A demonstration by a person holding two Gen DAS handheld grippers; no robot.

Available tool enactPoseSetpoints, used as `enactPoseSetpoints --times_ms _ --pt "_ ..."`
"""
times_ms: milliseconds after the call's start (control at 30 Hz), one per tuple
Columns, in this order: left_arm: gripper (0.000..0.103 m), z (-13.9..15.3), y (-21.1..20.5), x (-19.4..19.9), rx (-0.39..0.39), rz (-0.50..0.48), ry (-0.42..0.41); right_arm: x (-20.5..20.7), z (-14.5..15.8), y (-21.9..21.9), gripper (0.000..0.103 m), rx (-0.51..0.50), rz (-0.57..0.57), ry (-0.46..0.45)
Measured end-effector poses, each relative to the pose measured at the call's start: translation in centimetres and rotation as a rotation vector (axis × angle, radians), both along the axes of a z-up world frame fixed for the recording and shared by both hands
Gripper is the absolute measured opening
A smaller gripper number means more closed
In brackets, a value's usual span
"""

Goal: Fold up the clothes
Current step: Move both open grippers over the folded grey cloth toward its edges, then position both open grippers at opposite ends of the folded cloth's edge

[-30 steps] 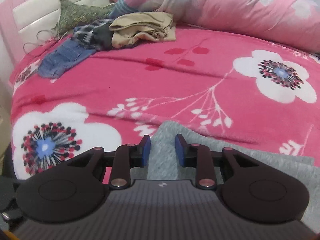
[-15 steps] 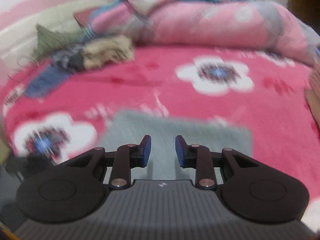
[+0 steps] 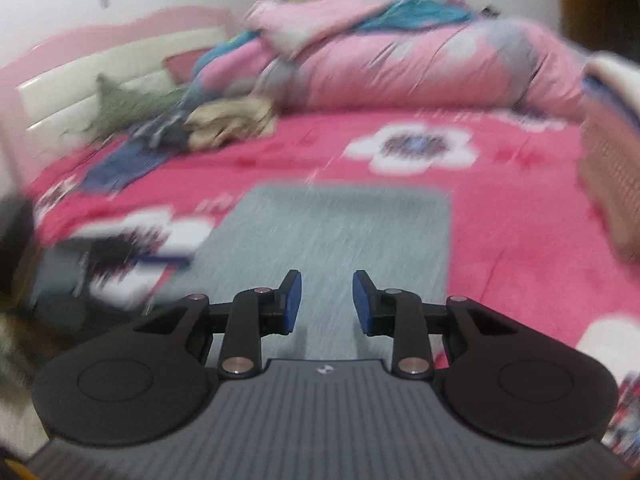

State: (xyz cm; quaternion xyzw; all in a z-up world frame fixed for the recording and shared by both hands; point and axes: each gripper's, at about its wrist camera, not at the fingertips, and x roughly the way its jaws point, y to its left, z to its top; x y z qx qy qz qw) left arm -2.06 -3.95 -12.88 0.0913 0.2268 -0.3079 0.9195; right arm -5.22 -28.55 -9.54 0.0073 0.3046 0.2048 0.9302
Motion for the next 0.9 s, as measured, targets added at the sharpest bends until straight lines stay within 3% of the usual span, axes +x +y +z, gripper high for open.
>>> enactPoseSetpoints --times_ms 100,333,400,467,533,633,900 --pt "0.063 0.1 -0.3 -0.3 0.019 0.007 -0.008 -1.4 -2.3 0.6 0.029 -0.029 -0.005 -0.038" --pt "0.066 0.3 -0.6 -0.4 0.046 0.025 -0.020 -3.0 -0.7 -1.0 0.030 0.048 -0.050 -0.091" --pt "0.069 0.2 -0.6 -0.4 0.044 0.034 -0.015 -3.0 -2.0 -1.5 0.032 0.072 -0.060 -0.034" --pt "0.071 0.2 -0.5 -0.3 0.039 0.040 -0.008 -3.2 -3.5 -1.4 0.035 0.089 -0.063 -0.020" --pt "0.071 0.2 -0.5 -0.2 0.039 0.039 -0.004 -3.5 -3.9 -1.1 0.048 0.103 -0.060 -0.039" --pt "0.071 0.3 -0.5 -0.2 0.044 0.037 -0.005 -3.6 -3.9 -0.3 0.060 0.091 -0.046 -0.052" --pt "0.071 0.3 -0.4 -0.2 0.043 0.042 -0.004 -4.0 -3.7 0.0 0.064 0.070 -0.029 -0.056"
